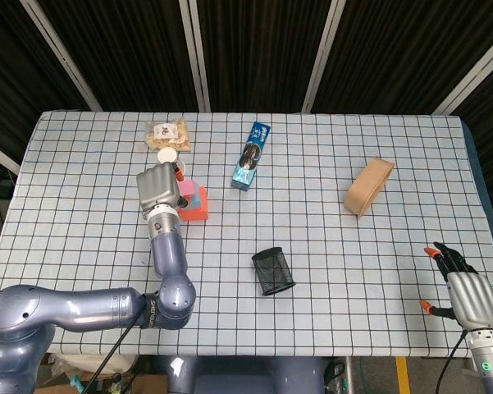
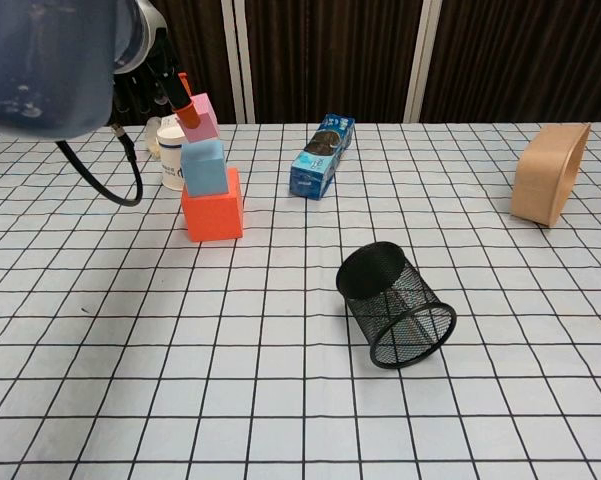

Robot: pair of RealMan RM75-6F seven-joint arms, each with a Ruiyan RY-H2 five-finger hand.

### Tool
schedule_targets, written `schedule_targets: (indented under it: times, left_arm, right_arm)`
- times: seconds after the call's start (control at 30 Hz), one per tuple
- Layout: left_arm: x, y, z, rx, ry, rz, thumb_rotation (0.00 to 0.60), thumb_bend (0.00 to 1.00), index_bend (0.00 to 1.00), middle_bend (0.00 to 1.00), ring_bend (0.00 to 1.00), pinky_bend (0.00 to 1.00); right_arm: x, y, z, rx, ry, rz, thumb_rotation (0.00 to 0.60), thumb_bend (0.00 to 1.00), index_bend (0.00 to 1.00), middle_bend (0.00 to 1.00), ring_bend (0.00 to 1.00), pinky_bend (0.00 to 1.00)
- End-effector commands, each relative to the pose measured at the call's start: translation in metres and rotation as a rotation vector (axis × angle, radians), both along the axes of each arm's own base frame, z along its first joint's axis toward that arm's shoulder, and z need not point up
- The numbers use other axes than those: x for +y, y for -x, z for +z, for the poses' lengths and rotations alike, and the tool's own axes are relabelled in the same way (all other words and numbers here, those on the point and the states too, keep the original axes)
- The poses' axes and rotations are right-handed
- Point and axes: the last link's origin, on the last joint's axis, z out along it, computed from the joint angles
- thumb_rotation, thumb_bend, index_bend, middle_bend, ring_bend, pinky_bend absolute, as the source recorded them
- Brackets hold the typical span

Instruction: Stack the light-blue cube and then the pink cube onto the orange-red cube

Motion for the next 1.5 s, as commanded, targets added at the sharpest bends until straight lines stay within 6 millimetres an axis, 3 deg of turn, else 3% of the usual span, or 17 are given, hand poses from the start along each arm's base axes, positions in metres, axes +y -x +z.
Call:
schedule_targets:
  times: [0.03, 1.5]
  left_arm:
    - [0.0005, 0.0005, -0.0012, 0.001, 0.001, 0.005, 0.600, 0.31, 0.50, 0.84, 0.68, 0.71]
    - [0.0048, 0.0078, -0.0063, 0.011, 0.002, 0.043, 0.600, 0.31, 0.51, 0.84, 0.68, 0.71]
  right_arm:
    - [-0.0002, 0.0000, -0.0001, 0.001, 0.000, 0.000, 0.600, 0.14, 0.18, 0.11, 0.13, 0.35]
    - [-0.0003, -0.0004, -0.0027, 0.004, -0.009, -0.002, 0.600, 0.14, 0.18, 0.11, 0.13, 0.35]
